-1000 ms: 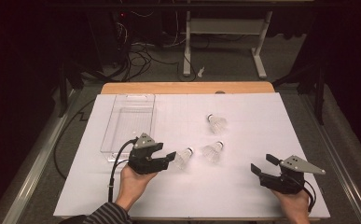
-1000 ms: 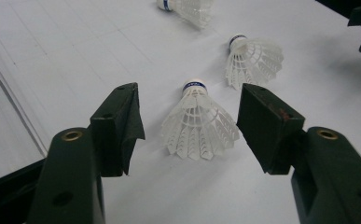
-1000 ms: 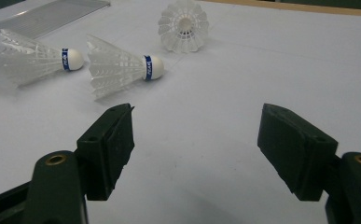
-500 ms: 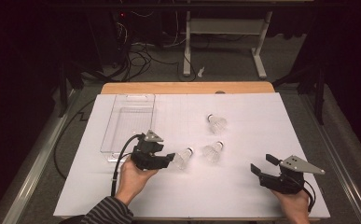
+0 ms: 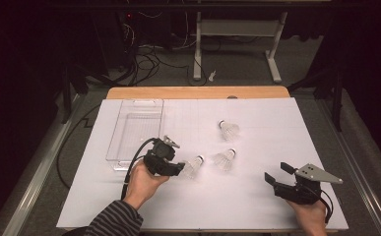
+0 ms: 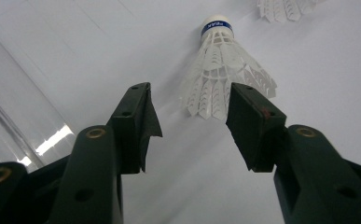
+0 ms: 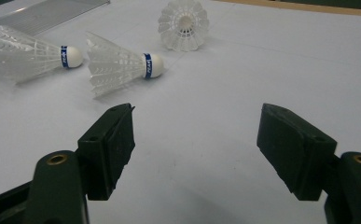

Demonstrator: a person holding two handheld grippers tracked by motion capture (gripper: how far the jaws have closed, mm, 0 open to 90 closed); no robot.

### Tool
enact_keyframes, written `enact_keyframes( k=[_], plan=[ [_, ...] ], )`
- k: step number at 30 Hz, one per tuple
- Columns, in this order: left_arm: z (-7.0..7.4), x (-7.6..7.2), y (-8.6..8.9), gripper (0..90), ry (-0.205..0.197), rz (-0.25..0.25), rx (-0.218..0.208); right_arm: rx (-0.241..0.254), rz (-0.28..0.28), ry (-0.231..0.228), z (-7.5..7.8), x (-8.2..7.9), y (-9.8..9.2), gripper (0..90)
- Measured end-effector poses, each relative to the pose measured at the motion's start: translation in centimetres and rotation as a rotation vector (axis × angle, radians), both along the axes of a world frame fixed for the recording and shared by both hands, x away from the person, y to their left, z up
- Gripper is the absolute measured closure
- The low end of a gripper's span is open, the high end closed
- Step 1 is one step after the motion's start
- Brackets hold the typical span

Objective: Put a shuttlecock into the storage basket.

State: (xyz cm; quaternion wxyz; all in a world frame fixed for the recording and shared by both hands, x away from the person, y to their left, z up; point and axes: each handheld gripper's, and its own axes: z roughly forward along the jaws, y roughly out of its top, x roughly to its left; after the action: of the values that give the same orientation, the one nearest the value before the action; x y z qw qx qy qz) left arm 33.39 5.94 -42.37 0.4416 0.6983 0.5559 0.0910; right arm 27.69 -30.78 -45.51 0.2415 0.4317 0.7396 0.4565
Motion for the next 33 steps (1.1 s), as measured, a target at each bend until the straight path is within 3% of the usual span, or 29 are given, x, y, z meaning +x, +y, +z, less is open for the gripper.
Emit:
enact_keyframes(
  k=[14,33],
  plan=[
    [-0.8,1.0,-1.1,57.7,0.039,-0.014,0.076,-0.004,0.002,0.0,0.0,0.0,0.1,28.4],
    [-2.0,2.0,-1.5,67.2,0.077,-0.01,0.092,-0.009,0.005,0.004,-0.1,0.0,0.1,28.5]
  ],
)
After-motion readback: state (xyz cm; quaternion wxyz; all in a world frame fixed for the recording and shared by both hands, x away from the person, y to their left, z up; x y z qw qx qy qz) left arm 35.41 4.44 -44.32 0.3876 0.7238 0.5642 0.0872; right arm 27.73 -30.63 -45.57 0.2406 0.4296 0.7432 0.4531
